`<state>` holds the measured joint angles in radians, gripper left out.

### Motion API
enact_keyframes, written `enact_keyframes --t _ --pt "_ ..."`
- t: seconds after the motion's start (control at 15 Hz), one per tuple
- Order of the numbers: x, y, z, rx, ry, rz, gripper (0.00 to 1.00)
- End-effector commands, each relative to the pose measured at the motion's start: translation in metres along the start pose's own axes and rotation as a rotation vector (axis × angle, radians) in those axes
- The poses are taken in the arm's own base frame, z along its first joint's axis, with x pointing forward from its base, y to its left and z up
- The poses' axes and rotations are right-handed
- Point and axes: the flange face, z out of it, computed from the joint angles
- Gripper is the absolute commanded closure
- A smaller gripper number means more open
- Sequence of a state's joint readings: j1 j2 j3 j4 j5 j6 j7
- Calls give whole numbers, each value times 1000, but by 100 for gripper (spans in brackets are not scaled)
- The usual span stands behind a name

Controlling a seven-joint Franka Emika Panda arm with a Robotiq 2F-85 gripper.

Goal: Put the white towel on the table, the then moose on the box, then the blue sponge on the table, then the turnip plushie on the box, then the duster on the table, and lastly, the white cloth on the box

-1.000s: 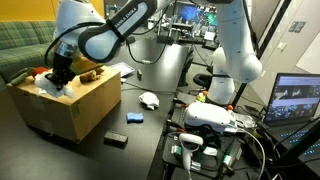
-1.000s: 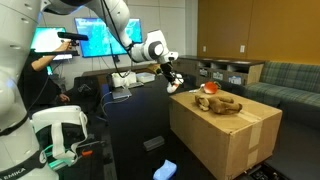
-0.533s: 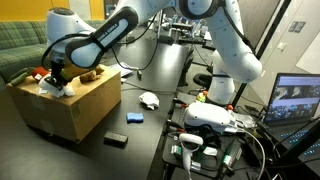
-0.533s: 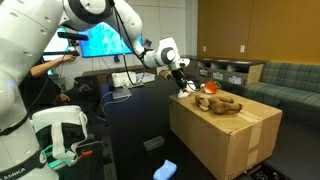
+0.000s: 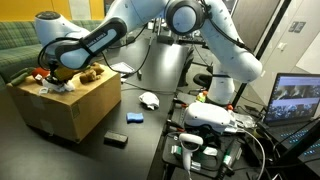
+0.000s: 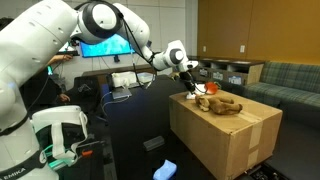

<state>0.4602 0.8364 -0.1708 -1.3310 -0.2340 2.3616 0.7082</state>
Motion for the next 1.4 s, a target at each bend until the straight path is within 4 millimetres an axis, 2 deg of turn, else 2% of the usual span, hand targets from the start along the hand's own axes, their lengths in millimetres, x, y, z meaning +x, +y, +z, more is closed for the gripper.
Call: enact_keyframes --t 0.0,0.2,0.27,0.33,0.4,0.93,1.13,1.33 --pt "1 -4 10 -80 -58 -2 98" --pt "-2 -1 4 -172 -100 -3 97" --pt "-4 0 3 -190 -115 -5 68" --pt "-5 0 1 -190 -124 -8 67" --pt "-5 -1 -3 -171 -130 -17 61" --pt "0 -19 -34 -52 -49 4 1" --pt "7 -15 -46 -61 -6 29 0" --pt "15 0 -61 -65 15 62 0"
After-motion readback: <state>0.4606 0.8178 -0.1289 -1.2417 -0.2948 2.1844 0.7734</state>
